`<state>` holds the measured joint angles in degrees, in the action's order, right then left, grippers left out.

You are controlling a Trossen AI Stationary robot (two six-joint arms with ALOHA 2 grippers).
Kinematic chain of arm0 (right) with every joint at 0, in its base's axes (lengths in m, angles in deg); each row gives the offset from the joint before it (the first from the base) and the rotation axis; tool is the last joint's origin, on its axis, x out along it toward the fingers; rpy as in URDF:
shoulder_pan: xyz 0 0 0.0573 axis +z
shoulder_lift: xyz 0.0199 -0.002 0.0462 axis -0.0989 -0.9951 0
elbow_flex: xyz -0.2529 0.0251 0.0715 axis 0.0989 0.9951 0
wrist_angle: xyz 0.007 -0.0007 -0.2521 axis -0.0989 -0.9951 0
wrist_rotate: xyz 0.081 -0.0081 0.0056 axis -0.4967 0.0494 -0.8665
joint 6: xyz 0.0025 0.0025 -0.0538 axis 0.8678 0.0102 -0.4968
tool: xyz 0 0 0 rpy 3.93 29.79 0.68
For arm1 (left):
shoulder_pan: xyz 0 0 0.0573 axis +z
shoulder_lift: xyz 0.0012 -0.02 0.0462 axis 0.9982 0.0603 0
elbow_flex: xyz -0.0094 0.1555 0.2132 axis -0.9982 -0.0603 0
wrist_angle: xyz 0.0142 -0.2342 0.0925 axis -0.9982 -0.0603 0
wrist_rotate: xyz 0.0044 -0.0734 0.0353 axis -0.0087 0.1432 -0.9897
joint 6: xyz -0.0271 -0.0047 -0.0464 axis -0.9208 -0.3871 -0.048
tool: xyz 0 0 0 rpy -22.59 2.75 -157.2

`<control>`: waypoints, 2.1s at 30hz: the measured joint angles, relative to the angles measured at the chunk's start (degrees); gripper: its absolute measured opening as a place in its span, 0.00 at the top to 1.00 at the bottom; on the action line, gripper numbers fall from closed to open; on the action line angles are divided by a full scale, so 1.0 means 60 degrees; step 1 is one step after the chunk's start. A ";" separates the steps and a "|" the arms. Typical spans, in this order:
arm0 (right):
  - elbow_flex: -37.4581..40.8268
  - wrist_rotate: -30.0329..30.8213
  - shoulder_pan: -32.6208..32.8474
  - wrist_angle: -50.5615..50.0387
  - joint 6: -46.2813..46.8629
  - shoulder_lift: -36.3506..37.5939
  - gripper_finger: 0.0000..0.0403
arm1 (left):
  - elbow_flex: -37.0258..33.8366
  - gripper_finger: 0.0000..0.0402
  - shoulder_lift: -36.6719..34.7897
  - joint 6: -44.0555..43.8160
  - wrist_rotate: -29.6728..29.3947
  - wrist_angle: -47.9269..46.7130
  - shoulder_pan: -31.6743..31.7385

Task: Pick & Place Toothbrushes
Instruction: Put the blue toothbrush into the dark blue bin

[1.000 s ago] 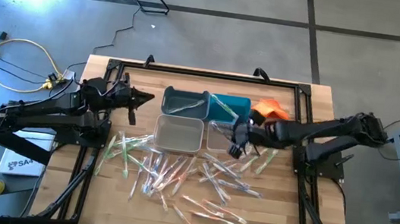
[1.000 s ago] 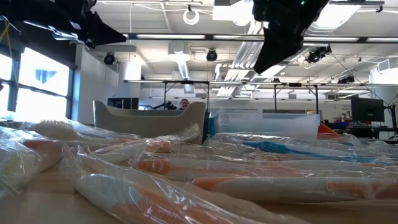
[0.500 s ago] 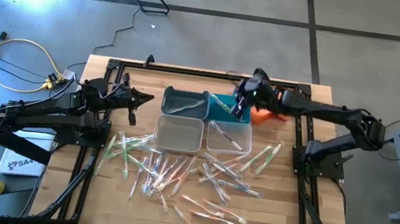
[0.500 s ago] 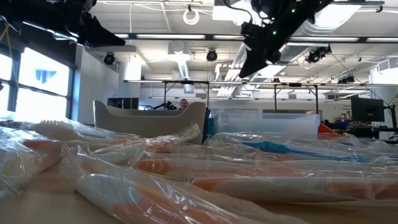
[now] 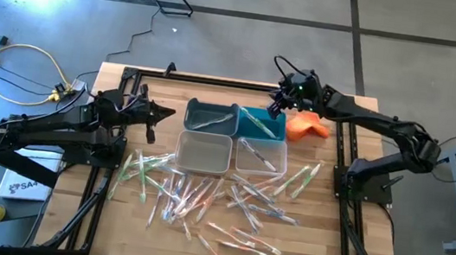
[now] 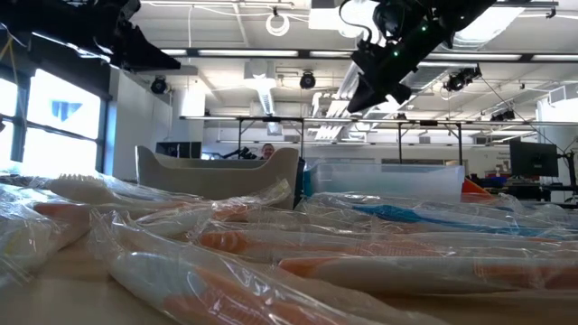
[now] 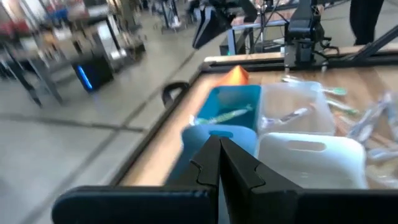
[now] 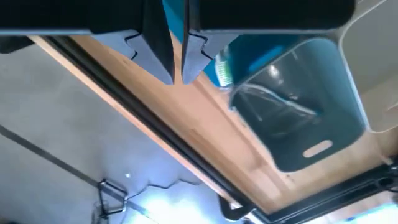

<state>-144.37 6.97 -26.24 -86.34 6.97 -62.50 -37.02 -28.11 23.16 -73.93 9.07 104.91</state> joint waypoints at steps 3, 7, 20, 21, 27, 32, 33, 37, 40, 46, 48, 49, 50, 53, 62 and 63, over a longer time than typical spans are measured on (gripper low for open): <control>0.0000 -0.0178 0.0004 0.0013 0.0162 0.0000 0.94 | -0.0004 0.99 0.0004 -0.0691 0.0046 -0.0343 0.0000; 0.0000 -0.0400 0.0004 0.0086 0.0052 0.0002 0.94 | -0.0004 0.99 0.0004 -0.0937 0.0050 -0.0319 0.0000; 0.0000 -0.0810 0.1542 0.0410 -0.0726 0.0029 0.94 | -0.0004 0.99 0.0002 -0.0980 -0.0090 -0.0281 0.0000; 0.0000 -0.0626 0.1804 0.0409 -0.0627 0.0029 0.94 | -0.0004 0.99 0.0004 -0.0982 -0.0096 -0.0281 0.0000; -0.0626 0.0493 0.3109 -0.0730 0.0601 0.0033 0.94 | -0.0004 0.99 0.0004 -0.1779 -0.0103 -0.0212 0.0000; -0.1509 0.0804 0.3977 -0.2507 0.0690 0.0040 0.94 | -0.0004 0.99 0.0000 -0.2694 -0.0125 0.0088 0.0000; -0.1587 0.0775 0.4103 -0.2705 0.0771 0.0040 0.94 | -0.0004 0.99 0.0004 -0.2698 -0.0125 0.0116 0.0000; -0.1628 0.0379 0.4512 -0.3083 0.1222 0.0040 0.94 | -0.0004 0.99 0.0000 -0.2698 -0.0125 0.0134 0.0000; -0.1624 0.0181 0.4832 -0.3449 0.1245 -0.0091 0.94 | -0.0004 0.99 0.0000 -0.2698 -0.0125 0.0134 0.0000; -0.1621 0.0143 0.5451 -0.3901 0.1246 -0.0396 0.94 | -0.0004 0.99 0.0004 -0.2694 -0.0121 0.0100 0.0000; -0.1621 -0.0133 0.5644 -0.4030 0.1292 -0.0526 0.94 | -0.0004 0.99 0.0004 -0.2637 -0.0121 0.0094 0.0000; -0.1621 -0.0282 0.5729 -0.4126 0.1434 -0.0581 0.94 | -0.0004 0.99 0.0004 -0.2546 -0.0121 0.0090 0.0000; -0.1621 -0.0341 0.5818 -0.4270 0.1673 -0.0636 0.94 | -0.0004 0.99 0.0004 -0.2452 -0.0121 0.0080 -0.0004; -0.1621 -0.0383 0.6095 -0.4672 0.2466 -0.0809 0.94 | -0.0004 0.99 0.0004 -0.2417 -0.0121 0.0059 -0.0002; -0.1621 -0.0587 0.7182 -0.5657 0.3992 -0.1197 0.94 | -0.0004 0.99 0.0004 -0.2436 -0.0121 0.0047 0.0000; -0.1621 -0.0579 0.7301 -0.5731 0.4159 -0.1256 0.94 | -0.0004 0.99 0.0004 -0.2439 -0.0121 0.0040 -0.0003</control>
<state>-154.10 3.50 17.56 -120.72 31.93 -70.04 -37.05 -28.09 8.53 -74.66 9.31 104.89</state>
